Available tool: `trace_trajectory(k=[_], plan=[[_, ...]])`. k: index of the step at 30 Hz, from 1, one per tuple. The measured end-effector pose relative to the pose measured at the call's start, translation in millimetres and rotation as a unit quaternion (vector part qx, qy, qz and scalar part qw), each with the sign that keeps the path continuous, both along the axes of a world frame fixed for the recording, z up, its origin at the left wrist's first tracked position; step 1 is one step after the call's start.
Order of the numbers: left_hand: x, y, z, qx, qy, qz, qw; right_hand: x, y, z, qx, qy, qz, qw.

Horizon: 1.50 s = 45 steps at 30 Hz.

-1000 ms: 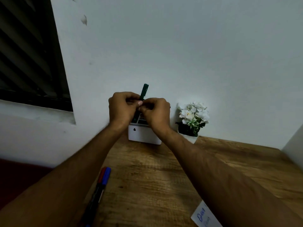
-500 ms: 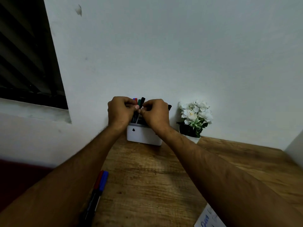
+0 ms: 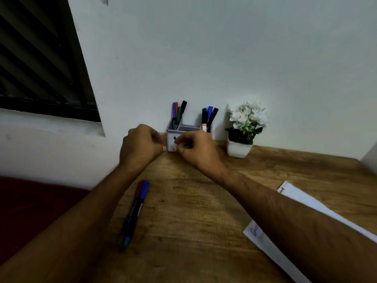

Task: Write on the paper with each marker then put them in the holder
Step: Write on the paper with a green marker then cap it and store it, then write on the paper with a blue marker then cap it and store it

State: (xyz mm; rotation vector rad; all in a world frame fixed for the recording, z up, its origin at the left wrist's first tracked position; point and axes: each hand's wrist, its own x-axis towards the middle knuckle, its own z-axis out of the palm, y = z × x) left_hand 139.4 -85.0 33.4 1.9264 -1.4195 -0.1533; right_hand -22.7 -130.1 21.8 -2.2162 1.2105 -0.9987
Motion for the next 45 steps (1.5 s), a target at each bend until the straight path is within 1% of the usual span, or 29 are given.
trace_trajectory(k=[3, 6, 11, 16, 22, 24, 27, 31, 34, 37, 39, 41, 42, 44, 45], plan=[[4.6, 23.1, -3.7, 0.096, -0.043, 0.025, 0.994, -2.6, 13.7, -12.4, 0.009, -0.002, 0.008, 1.000], [2.6, 38.6, -6.2, 0.175, -0.063, 0.024, 0.982, -3.9, 24.3, -20.2, 0.016, 0.000, 0.006, 1.000], [-6.9, 49.8, -10.1, 0.235, -0.087, 0.018, 0.968, -10.2, 35.0, -21.8, 0.028, -0.002, 0.011, 1.000], [-13.4, 48.7, -8.3, 0.231, -0.098, 0.010, 0.968, -15.2, 36.7, -21.4, 0.039, 0.001, 0.012, 0.999], [-20.8, 40.7, -7.2, 0.161, -0.093, -0.004, 0.983, -20.4, 34.4, -23.3, 0.049, -0.008, 0.009, 0.999], [-23.7, 38.7, -6.0, 0.144, -0.078, -0.009, 0.986, -22.5, 35.2, -24.5, 0.056, -0.007, 0.008, 0.998], [-28.3, 37.2, 1.8, 0.126, -0.013, -0.017, 0.992, -26.2, 35.3, -23.9, 0.080, -0.027, 0.007, 0.996], [-38.9, 31.7, 12.7, 0.096, 0.093, -0.042, 0.990, -33.8, 43.1, -16.3, 0.148, -0.094, 0.022, 0.984], [-51.2, 28.0, 17.0, 0.067, 0.178, -0.050, 0.980, -44.2, 52.7, -8.9, 0.215, -0.136, 0.034, 0.966], [-65.7, 26.0, 16.9, 0.015, 0.233, -0.059, 0.971, -59.8, 58.9, -3.9, 0.253, -0.124, 0.034, 0.959], [-78.9, 25.1, 17.3, -0.017, 0.277, -0.076, 0.958, -72.9, 62.1, -2.7, 0.280, -0.139, 0.044, 0.949], [-92.1, 21.5, 16.7, -0.028, 0.351, -0.085, 0.932, -84.4, 64.2, -2.0, 0.299, -0.171, 0.046, 0.938], [-99.4, 19.1, 16.2, -0.017, 0.408, -0.086, 0.909, -89.8, 64.3, -1.6, 0.299, -0.186, 0.039, 0.935], [-116.5, 15.3, 14.6, 0.040, 0.528, -0.091, 0.843, -101.0, 63.2, 0.4, 0.292, -0.199, 0.010, 0.935], [-124.0, 13.7, 12.8, 0.075, 0.570, -0.089, 0.813, -105.7, 62.7, 1.3, 0.289, -0.195, -0.007, 0.937]])
